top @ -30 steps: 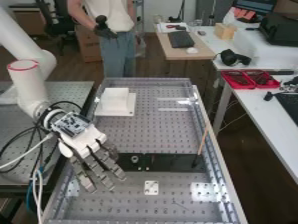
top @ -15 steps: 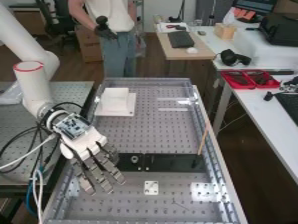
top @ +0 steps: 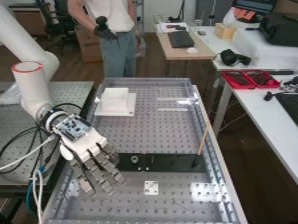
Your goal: Grab the larger nut and place it in the white container
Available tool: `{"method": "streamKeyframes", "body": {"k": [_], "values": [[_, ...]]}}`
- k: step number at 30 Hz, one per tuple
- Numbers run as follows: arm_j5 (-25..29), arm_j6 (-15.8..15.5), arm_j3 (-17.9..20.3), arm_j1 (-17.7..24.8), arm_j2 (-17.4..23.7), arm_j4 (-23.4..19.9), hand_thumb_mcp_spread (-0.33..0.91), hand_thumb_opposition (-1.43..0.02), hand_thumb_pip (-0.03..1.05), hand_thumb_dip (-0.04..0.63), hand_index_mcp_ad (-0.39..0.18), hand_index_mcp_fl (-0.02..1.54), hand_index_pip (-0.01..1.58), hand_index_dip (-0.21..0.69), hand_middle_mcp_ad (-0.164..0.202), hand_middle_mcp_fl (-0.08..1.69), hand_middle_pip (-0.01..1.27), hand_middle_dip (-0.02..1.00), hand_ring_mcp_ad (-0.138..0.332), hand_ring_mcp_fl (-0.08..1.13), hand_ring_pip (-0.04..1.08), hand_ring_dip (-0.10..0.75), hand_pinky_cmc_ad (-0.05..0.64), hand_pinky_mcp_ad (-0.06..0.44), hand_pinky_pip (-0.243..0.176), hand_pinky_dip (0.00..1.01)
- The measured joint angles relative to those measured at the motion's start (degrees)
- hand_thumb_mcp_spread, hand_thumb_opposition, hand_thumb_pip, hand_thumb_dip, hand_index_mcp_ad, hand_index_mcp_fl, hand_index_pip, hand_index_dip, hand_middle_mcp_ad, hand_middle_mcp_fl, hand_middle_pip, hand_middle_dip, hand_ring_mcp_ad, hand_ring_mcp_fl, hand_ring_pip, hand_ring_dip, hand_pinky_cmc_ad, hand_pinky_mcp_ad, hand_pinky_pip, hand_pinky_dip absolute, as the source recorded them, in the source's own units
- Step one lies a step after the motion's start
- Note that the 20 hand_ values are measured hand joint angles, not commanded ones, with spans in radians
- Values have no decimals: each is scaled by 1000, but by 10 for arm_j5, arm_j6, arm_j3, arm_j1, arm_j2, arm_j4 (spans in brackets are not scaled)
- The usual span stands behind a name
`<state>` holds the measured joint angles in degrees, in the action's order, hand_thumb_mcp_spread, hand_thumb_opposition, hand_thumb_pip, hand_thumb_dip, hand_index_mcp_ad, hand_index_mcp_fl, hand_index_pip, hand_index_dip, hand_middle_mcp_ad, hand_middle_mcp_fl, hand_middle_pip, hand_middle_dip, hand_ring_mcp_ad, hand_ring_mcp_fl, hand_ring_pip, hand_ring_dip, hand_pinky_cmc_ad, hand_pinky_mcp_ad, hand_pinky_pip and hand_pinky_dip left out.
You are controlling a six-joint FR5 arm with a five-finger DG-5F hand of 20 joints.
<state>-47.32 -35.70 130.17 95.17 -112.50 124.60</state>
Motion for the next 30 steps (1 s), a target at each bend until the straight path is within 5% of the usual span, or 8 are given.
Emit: {"method": "streamKeyframes", "body": {"k": [30], "values": [[-8,-14,3,-6,-2,-27,307,-834,737,234,-68,349,1539,93,86,122,136,222,143,12,133,120,316,297,-94,586]]}}
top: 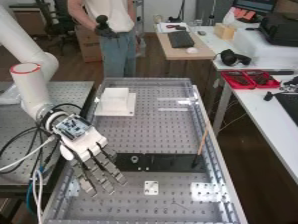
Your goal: Grab the larger nut and place it in the white container
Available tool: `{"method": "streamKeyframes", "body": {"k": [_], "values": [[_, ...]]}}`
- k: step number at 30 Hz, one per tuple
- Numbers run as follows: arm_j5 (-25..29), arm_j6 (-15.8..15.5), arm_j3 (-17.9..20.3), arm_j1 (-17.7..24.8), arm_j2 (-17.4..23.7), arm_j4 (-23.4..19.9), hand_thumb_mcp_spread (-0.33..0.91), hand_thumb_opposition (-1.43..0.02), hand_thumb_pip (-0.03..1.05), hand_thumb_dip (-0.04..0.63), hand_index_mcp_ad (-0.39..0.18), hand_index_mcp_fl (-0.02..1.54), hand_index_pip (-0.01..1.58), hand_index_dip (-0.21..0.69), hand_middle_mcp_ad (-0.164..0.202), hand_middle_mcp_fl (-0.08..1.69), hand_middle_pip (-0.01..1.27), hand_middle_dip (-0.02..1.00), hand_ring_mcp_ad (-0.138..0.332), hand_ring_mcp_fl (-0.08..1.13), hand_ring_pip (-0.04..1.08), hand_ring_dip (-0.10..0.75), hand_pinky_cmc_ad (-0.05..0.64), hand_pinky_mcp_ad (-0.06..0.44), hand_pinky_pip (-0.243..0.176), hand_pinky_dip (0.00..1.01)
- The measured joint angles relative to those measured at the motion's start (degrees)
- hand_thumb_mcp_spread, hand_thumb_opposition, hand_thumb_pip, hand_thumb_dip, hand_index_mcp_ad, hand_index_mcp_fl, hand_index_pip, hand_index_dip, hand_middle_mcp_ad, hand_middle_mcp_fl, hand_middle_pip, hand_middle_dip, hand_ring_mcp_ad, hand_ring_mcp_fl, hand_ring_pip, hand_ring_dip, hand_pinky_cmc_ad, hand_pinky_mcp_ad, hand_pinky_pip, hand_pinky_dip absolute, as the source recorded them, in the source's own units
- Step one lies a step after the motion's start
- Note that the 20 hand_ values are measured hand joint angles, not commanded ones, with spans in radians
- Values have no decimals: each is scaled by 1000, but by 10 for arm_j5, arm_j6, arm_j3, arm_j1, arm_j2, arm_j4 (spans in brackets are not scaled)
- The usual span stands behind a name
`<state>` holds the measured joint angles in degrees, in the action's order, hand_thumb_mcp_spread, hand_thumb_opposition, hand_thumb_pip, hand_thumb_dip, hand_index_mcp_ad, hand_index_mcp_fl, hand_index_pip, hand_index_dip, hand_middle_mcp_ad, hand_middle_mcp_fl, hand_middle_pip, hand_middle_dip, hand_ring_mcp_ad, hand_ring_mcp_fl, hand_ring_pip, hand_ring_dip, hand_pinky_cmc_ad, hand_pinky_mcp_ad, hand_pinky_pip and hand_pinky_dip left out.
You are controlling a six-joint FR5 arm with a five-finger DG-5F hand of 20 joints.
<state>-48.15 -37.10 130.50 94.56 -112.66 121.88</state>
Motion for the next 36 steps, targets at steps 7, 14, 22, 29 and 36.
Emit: {"method": "streamKeyframes", "body": {"k": [7,14,22,29,36], "values": [[-6,-13,3,0,12,-14,307,-834,737,223,-68,349,1539,93,86,122,136,222,143,12,133,117,316,297,-94,586],[-23,-33,7,3,33,-24,307,-834,737,223,-68,349,1539,93,86,122,134,222,143,12,133,117,316,297,-94,586],[-72,-55,10,14,72,-15,307,-834,737,223,-68,349,1539,93,86,119,134,222,143,12,133,117,314,297,-94,583],[-137,-59,6,26,110,31,309,-836,737,223,-68,325,1543,93,86,119,134,222,143,12,122,120,314,293,-91,545],[-179,-50,1,42,134,69,304,-859,740,223,-68,300,1543,93,82,119,134,222,147,16,99,117,314,291,-89,489]]}}
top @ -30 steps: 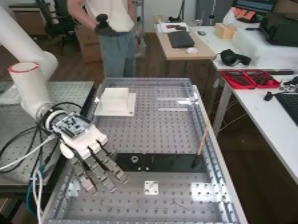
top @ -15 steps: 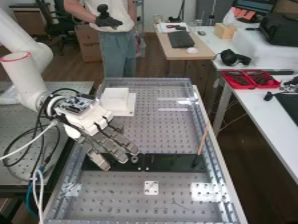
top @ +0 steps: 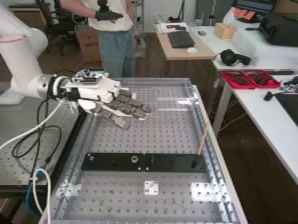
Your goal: Grab the larger nut and place it in the white container
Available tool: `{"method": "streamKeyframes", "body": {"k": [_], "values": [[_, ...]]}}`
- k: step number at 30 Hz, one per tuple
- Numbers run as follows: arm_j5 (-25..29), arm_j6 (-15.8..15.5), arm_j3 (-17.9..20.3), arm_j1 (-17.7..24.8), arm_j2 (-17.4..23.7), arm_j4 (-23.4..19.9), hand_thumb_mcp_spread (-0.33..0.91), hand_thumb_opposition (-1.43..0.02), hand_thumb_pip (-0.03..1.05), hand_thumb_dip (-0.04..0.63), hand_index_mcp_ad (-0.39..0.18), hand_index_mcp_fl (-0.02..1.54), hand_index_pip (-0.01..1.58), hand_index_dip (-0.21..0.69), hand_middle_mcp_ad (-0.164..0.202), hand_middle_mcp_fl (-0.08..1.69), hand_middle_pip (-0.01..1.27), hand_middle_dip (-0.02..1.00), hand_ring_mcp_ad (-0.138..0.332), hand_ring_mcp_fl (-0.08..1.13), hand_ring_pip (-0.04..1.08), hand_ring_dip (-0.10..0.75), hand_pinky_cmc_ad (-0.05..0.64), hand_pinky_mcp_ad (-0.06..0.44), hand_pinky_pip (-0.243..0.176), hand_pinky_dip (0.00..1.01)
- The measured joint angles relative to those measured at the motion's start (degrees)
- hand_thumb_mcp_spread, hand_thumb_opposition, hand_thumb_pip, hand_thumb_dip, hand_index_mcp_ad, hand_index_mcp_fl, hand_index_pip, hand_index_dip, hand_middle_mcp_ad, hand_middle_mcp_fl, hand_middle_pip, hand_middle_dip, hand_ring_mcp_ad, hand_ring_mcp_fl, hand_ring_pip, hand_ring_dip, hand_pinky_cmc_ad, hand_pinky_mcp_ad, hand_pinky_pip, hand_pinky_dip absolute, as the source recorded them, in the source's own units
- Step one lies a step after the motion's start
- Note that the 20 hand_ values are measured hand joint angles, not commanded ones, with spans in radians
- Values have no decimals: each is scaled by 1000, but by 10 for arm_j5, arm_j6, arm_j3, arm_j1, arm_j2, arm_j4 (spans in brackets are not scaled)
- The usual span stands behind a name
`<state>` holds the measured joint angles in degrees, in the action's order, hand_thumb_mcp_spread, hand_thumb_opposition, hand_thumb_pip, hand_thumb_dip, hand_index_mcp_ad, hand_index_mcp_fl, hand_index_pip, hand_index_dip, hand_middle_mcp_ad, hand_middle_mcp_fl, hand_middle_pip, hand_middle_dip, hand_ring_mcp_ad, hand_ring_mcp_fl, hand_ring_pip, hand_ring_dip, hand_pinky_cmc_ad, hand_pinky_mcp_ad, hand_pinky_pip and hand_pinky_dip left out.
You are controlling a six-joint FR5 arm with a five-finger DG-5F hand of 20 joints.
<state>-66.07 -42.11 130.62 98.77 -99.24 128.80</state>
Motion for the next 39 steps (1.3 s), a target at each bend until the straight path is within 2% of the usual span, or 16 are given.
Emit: {"method": "streamKeyframes", "body": {"k": [2,5,13,19,29,34,39], "values": [[-2,0,0,5,3,2,305,-869,740,222,-68,300,1543,96,87,119,134,218,143,16,99,117,314,291,-75,468],[-2,1,1,16,10,5,305,-869,740,222,-68,300,1543,96,86,119,134,218,129,12,99,117,314,295,-75,471],[-16,9,7,41,35,24,309,-869,740,225,-68,300,1543,96,86,117,129,222,131,12,98,117,316,291,-75,419],[-73,16,9,42,53,40,309,-869,740,225,-68,300,1543,96,82,117,129,222,127,12,98,117,316,297,-59,419],[-191,52,23,41,76,58,309,-869,740,225,-68,300,1543,96,86,117,129,222,127,12,101,117,312,290,-63,421],[-230,66,38,46,72,47,309,-869,740,225,-68,300,1543,96,86,117,129,222,127,12,101,117,312,290,-63,421],[-251,77,52,49,53,11,309,-869,740,225,-68,300,1543,96,86,117,129,222,127,12,98,117,312,288,-63,421]]}}
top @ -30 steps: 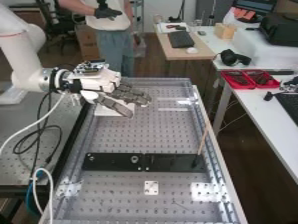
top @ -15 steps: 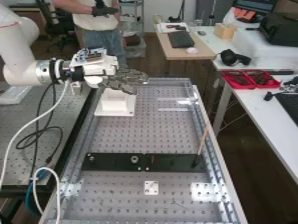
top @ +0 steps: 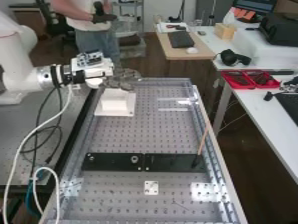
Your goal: Grab the larger nut and place it in the white container
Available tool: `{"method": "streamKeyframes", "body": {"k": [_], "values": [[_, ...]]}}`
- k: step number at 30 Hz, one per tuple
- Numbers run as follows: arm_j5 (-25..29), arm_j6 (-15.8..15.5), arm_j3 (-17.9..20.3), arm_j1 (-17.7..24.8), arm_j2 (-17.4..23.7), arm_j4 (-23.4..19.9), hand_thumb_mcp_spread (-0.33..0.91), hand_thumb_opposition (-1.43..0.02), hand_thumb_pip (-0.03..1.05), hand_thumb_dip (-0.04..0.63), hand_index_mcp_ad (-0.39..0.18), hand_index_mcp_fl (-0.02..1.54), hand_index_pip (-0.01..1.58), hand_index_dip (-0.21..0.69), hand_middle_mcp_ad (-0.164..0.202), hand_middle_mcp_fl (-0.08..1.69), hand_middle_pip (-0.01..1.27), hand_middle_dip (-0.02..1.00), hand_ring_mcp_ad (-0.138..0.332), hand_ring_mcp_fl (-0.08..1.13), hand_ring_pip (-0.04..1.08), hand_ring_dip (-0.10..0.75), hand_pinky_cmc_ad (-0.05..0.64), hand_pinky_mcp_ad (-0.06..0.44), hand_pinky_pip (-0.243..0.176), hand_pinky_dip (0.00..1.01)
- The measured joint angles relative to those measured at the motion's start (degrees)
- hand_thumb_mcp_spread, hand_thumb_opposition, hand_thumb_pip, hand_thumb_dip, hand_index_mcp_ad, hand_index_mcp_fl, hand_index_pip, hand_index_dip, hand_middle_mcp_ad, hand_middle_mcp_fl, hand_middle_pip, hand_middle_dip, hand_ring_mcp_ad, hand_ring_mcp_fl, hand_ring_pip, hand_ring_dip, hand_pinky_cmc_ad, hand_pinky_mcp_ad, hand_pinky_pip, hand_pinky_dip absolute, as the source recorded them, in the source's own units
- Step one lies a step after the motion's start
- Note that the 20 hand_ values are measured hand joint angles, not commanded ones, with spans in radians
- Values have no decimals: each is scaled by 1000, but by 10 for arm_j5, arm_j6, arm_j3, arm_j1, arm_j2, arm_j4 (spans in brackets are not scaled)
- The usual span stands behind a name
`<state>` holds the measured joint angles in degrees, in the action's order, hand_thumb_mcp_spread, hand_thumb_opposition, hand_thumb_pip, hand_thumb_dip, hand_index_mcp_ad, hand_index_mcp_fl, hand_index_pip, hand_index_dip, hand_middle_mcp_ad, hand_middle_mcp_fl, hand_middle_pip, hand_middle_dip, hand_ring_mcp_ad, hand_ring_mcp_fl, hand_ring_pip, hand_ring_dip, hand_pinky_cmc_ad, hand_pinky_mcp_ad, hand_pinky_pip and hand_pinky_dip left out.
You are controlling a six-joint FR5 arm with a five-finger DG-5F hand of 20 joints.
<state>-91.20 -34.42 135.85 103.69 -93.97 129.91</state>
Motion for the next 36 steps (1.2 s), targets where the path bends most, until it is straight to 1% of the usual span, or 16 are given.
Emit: {"method": "streamKeyframes", "body": {"k": [6,11,15,16,17,19,20,21,24,26,27,28,29,32,35,36], "values": [[-29,1,8,-1,-41,-44,309,-869,740,225,-68,300,1543,96,86,117,129,222,127,12,98,117,312,286,-63,421],[-54,1,7,-4,-69,-59,309,-869,740,225,-68,300,1543,93,86,136,129,222,127,12,101,117,312,278,-63,421],[-56,0,4,-4,-81,-61,309,-869,740,225,-68,300,1543,93,86,136,129,222,127,12,103,124,312,278,-63,421],[-55,0,3,-4,-81,-59,309,-869,740,225,-68,300,1543,96,82,136,129,222,127,12,105,124,312,278,-63,421],[-54,0,3,-3,-81,-56,309,-869,740,225,-68,298,1541,79,82,136,129,218,127,12,105,126,312,278,-63,421],[-53,-2,2,-3,-81,-51,307,-880,789,225,-96,206,1543,77,82,127,129,222,127,9,101,124,312,278,-63,421],[-52,-5,1,-2,-81,-46,309,-899,810,237,-113,147,1550,80,82,98,129,218,127,10,105,124,312,278,-63,424],[-51,-6,0,-2,-80,-42,325,-899,810,251,-120,129,1545,63,82,84,129,218,127,10,101,124,312,278,-63,440],[-48,-9,-1,-4,-77,-26,321,-899,812,283,-136,54,1546,52,82,68,127,218,129,5,113,124,312,278,-63,494],[-48,-11,-2,-6,-75,-21,325,-887,831,283,-138,17,1548,47,82,37,127,222,129,7,115,126,312,278,-63,506],[-48,-12,-2,-7,-74,-17,325,-887,874,283,-138,16,1552,49,82,3,127,222,127,3,113,124,312,278,-63,522],[-48,-12,-2,-7,-73,-16,326,-887,885,279,-138,16,1548,37,82,0,127,222,127,7,113,124,316,278,-63,531],[-47,-12,-2,-9,-71,-14,319,-887,885,279,-138,16,1546,31,82,0,127,218,127,7,113,124,316,278,-73,541],[-47,-11,-2,-13,-66,-8,304,-887,881,279,-136,23,1550,24,82,2,131,218,127,7,113,124,316,279,-75,569],[-45,-9,-2,-17,-55,-2,286,-887,885,279,-136,21,1484,10,82,0,127,218,127,7,115,124,316,279,-79,586],[-43,-9,-2,-18,-48,-1,286,-887,885,279,-136,21,1470,0,82,2,127,216,127,7,119,124,316,279,-91,581]]}}
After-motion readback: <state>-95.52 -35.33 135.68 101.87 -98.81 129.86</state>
